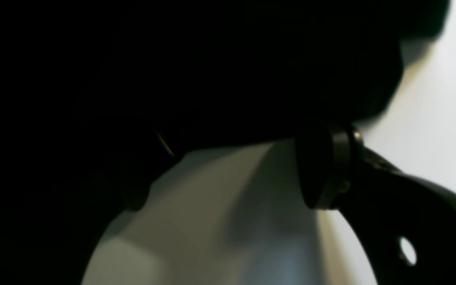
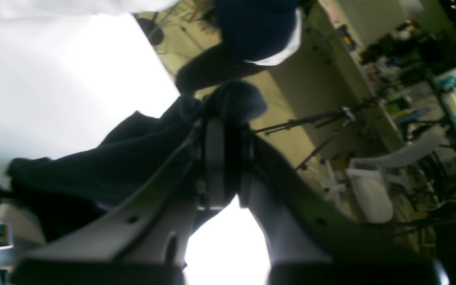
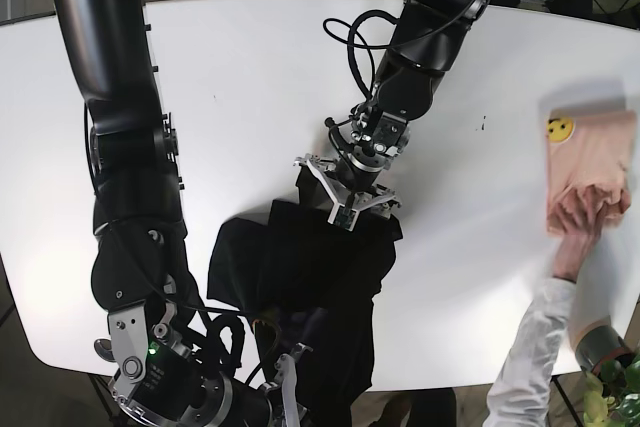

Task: Fold the T-shirt properly
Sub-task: 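Lower the left gripper and grasp the black shirt's edge, then lift the shirt with the left gripper and pull it away from the right gripper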

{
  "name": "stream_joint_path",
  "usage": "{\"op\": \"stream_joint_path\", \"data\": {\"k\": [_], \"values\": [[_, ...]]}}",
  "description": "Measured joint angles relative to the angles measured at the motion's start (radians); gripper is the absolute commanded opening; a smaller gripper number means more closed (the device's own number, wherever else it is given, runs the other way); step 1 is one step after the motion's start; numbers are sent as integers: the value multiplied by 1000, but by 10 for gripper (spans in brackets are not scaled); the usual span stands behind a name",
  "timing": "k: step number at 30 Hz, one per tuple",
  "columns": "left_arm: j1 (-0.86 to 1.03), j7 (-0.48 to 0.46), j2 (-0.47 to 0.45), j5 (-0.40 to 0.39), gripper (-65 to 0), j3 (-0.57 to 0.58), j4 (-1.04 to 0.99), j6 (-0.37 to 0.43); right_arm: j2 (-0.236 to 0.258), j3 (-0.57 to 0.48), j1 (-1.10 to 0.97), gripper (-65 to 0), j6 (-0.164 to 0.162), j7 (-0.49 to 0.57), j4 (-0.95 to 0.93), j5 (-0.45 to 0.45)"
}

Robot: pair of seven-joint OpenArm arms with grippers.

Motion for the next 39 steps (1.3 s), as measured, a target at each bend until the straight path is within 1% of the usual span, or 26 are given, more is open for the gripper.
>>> {"op": "stream_joint_path", "data": {"k": [2, 9, 11, 13, 15, 17, 18, 19, 25, 29, 31, 34, 36, 37, 38, 39], "values": [[-16, -30, 4, -3, -135, 2, -40, -1, -5, -2, 0, -628, 2, 0, -2, 2], [-50, -126, 11, -4, -143, 2, -143, -2, 2, 2, -2, -628, 1, 0, -2, 1], [-69, -138, 14, -5, -185, 2, -176, -4, 3, 3, -3, -628, 1, 2, -2, 1], [-87, -153, 17, -8, -329, 2, -211, -5, 4, 3, -7, -628, 1, 1, -2, 1], [-106, -169, 17, -10, -451, 2, -247, -5, 4, 3, -11, -628, 1, 0, -3, 0], [-119, -184, 16, -11, -596, 2, -278, -5, 5, 4, -14, -628, 1, 1, -3, 1], [-127, -183, 16, -10, -632, 2, -294, -4, 4, 4, -14, -628, 1, 1, -3, 1], [-132, -179, 16, -11, -650, 2, -303, -3, 4, 4, -14, -628, 0, 0, -3, 0], [-119, -158, 11, -9, -650, -5, -296, -4, 16, 4, -14, -628, 1, 1, -3, 2], [-22, -98, -35, -8, -650, -5, -146, -8, 27, 5, -18, -628, -2, 1, -3, 1], [37, -98, -76, -12, -650, -6, -41, -6, 31, 8, -28, -628, -2, 0, -2, -4], [105, -15, -113, -12, -650, -10, 111, 0, 35, 7, -40, -628, -1, 0, -1, -3], [157, 67, -129, -10, -650, -11, 207, 7, 35, 5, -46, -628, 1, 2, 1, 8], [176, 73, -140, -8, -650, -11, 239, 3, 35, 5, -47, -628, 1, 2, 2, 8], [211, 104, -148, -7, -650, -9, 286, 3, 37, 6, -50, -628, 2, 2, 3, 8], [235, 102, -156, -8, -650, -8, 323, -1, 36, 17, -53, -628, 2, 1, 2, 7]]}}
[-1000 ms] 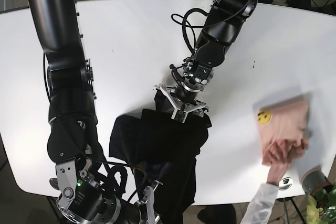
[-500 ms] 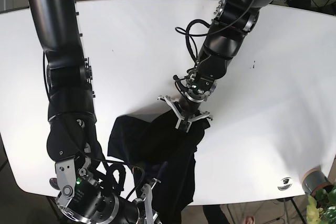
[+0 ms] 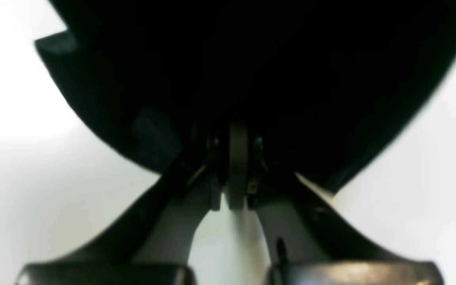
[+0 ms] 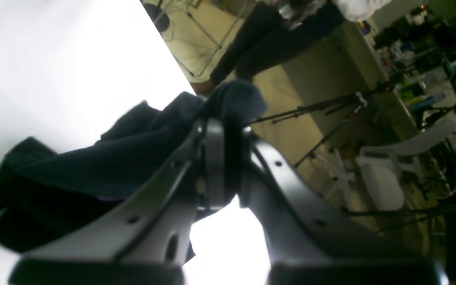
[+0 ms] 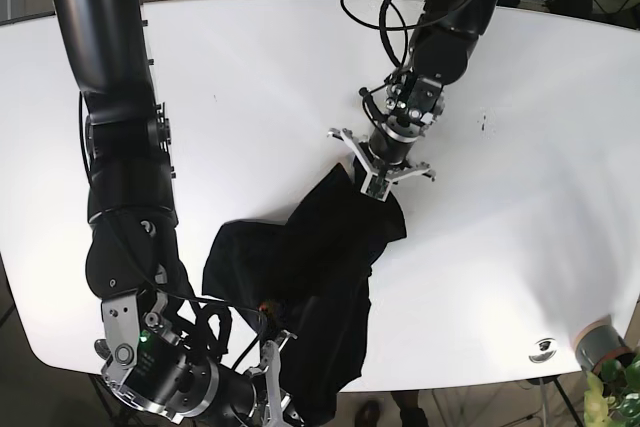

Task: Fold the T-shirt properly
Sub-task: 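Lift the shirt with the left gripper and pull it away from the right gripper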

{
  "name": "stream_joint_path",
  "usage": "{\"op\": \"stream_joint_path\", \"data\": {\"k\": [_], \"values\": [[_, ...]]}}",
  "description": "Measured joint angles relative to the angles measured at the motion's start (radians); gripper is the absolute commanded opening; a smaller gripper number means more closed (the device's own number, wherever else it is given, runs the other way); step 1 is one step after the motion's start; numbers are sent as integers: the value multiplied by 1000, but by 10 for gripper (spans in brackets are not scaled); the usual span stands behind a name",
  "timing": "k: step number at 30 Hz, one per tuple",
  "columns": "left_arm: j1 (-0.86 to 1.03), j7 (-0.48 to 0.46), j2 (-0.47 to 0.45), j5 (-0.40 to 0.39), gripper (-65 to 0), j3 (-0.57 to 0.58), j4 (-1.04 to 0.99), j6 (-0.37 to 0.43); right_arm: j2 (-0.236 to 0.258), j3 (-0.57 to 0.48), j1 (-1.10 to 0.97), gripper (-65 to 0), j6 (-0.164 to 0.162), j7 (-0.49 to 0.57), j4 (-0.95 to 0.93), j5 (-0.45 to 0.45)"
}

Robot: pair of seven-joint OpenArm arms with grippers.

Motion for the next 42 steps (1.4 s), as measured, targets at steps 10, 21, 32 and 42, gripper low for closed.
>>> {"op": "stream_joint_path", "data": {"k": [10, 21, 32, 42], "values": [[230, 114, -57, 5, -650, -131, 332, -37, 5, 46, -17, -628, -2, -1, -7, -10], [389, 154, -44, 8, -650, -360, 448, -203, 5, 72, -7, -628, -2, 68, -105, -16], [431, 163, -44, 12, -650, -564, 505, -267, 35, 72, 163, -628, -6, 84, -212, -13], [219, 431, -43, 16, -650, -770, 766, -454, 71, 73, 301, -628, -7, 95, -224, -11]]}}
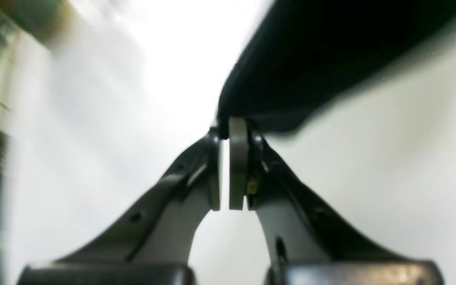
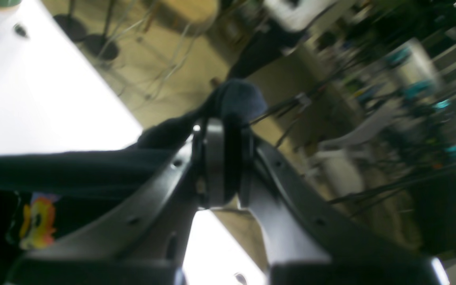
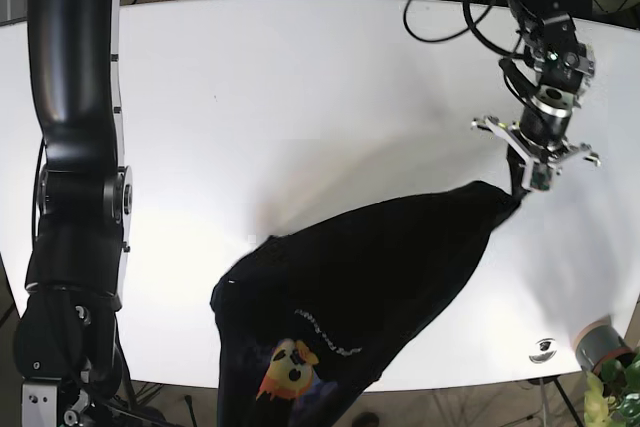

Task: Fold the T-shirt properly
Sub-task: 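Lift the shirt with the left gripper and pull it away from the right gripper, then release the shirt with the left gripper and lower it to another edge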

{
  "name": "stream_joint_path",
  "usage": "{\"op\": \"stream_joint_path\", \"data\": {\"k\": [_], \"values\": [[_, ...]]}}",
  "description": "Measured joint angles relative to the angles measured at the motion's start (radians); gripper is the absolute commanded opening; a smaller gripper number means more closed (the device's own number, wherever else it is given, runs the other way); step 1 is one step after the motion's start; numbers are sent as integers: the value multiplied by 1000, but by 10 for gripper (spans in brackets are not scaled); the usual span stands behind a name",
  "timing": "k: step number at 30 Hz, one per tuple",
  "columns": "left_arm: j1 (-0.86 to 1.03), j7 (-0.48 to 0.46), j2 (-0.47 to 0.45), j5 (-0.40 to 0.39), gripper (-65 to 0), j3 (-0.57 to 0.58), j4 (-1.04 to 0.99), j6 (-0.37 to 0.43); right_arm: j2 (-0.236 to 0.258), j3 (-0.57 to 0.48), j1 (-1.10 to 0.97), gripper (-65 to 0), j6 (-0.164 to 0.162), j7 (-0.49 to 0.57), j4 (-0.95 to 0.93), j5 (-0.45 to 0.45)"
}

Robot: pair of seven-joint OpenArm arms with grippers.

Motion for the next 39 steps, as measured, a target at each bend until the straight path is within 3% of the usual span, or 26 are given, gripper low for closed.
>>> {"op": "stream_joint_path", "data": {"k": [5, 14, 19, 26, 34, 36, 39], "values": [[-257, 177, -97, 30, -650, -52, 11, -113, 14, -3, -18, -628, 7, -12, 2, 11], [-508, 262, -204, 65, -650, -77, 12, -176, 71, -1, -14, -628, 7, -63, 31, 12], [-513, 264, -204, 63, -650, -76, 12, -179, 84, 59, -54, -628, 5, -67, 101, 14], [-414, 261, -198, 55, -650, -76, 11, -182, 90, 156, -307, -628, 0, -103, 193, 0], [-304, 258, -100, 51, -650, -69, -2, -185, 79, 206, -533, -628, 3, -94, 316, 11], [-265, 261, -83, 69, -606, -43, -4, -183, 77, 217, -571, -628, 3, -92, 333, 12], [-217, 274, -55, 77, -475, 32, -28, -175, 77, 229, -614, -628, 3, -97, 338, 4]]}}
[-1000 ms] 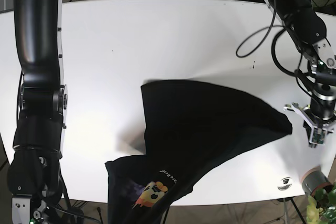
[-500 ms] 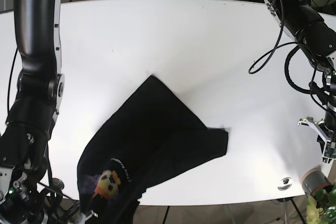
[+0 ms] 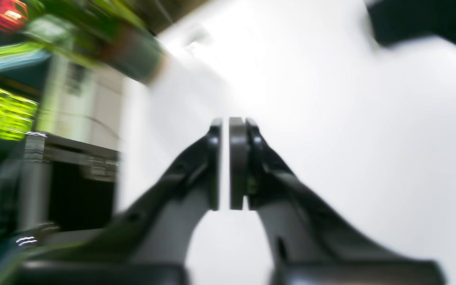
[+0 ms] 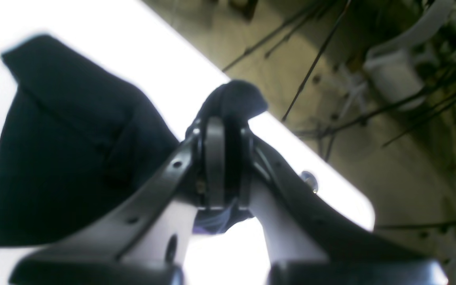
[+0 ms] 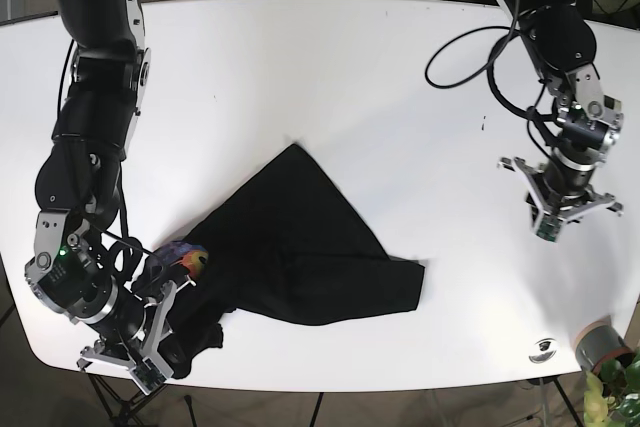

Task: Fold the T-shirt properly
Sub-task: 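Release the shirt with the left gripper and lower it to another edge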

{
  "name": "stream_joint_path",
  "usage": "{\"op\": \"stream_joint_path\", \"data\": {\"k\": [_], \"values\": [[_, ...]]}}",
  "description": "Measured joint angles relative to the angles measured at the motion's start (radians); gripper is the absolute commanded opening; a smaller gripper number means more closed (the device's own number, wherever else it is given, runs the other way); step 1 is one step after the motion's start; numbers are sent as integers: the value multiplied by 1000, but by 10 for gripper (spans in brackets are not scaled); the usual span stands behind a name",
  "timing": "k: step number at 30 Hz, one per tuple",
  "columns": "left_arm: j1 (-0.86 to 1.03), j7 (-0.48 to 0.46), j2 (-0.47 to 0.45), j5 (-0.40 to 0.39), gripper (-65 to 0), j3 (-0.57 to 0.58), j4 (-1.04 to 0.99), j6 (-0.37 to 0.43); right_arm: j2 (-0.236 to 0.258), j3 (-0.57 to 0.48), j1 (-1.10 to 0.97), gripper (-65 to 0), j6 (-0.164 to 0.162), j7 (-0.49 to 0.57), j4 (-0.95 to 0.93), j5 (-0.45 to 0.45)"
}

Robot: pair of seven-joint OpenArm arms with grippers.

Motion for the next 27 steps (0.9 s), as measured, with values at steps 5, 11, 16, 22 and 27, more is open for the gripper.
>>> {"op": "stream_joint_path", "data": {"k": [5, 11, 16, 22, 27], "values": [[39, -16, 99, -18, -306, 82, -35, -3, -4, 1, -27, -628, 0, 3, 4, 0], [31, -156, 179, -6, -268, 126, -200, 16, -6, 1, -43, -628, 0, 5, 8, 5], [-64, -251, 193, -7, -267, 190, -395, 127, -6, 1, -55, -628, 0, 2, 11, 0], [-240, -353, 184, -3, -267, 180, -682, 275, -6, 1, -54, -628, -3, 5, 13, 3], [-338, -434, 182, -7, -247, 180, -891, 339, -6, 0, -57, -628, -3, 5, 13, 2]]}}
